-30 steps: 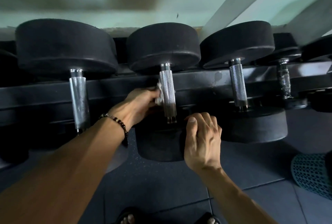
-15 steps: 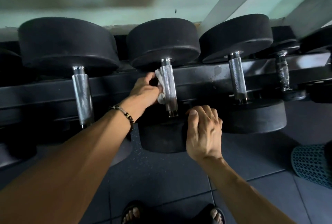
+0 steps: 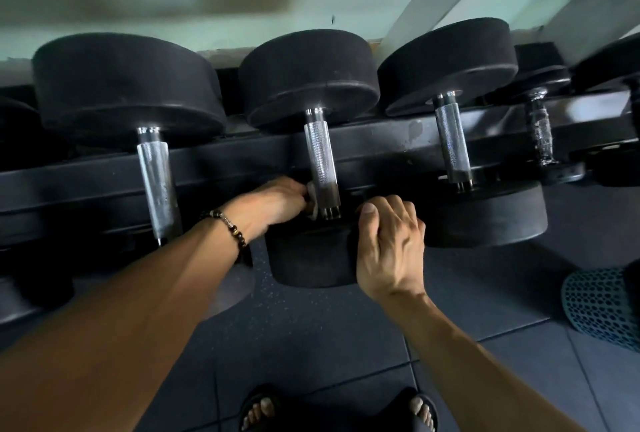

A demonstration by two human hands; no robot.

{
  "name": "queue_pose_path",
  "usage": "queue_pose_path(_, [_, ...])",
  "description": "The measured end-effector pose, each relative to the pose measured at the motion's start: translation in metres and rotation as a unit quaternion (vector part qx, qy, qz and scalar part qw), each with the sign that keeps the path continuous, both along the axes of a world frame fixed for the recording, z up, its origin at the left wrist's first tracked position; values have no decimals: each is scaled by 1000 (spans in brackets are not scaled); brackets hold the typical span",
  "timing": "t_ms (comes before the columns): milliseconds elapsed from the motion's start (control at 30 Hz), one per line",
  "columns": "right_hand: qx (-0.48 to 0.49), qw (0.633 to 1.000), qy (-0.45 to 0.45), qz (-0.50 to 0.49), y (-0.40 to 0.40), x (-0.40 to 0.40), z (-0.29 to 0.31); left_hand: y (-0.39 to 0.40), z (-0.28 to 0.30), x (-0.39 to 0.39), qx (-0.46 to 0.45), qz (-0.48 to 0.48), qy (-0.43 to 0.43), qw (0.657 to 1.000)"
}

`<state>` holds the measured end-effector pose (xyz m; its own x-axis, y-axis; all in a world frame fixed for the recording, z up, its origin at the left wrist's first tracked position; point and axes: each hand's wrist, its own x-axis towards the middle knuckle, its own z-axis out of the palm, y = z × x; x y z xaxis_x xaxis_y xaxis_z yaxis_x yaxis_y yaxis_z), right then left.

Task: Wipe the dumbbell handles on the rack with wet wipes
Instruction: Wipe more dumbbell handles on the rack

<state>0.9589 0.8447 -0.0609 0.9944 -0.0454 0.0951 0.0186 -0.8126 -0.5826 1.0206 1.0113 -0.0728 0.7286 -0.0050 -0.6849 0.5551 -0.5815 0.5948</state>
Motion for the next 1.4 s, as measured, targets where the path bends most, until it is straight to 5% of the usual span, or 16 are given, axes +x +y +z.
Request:
queue_pose_path(133, [0,1000,3,-2,0,0,2,2,10,-2,-153,189,-120,963])
queue_pose_path(200, [1,1000,5,-3,0,2,1,4,8,10,-157,254,-194,935])
queue_pose_path(300, [2,1000,-1,-2,0,1,-1,-1,11,19,-44,200,-253,945])
queue_pose_path(433, [0,1000,-2,-4,0,0,-1,-16,9,-3,66,-9,-213,975])
queue_pose_path(667, [13,1000,-6,-3,0,1,0,-2,17,14,51,81,-312,945])
queue_pose_path(833, [13,1000,-13,-8,-1,-1,-1,1,10,-6,39,-110,-233,965])
queue_pose_path(1067, [22,1000,-2,-5,0,-1,0,3,6,21,13,79,-374,924])
queue_pose_path(1267, [21,1000,-9,-6,-1,-1,-1,0,0,-3,21,-72,-341,937])
queue_pose_path(1400, [27,1000,-15,-4,-1,-1,-2,-1,5,31,55,110,-447,886])
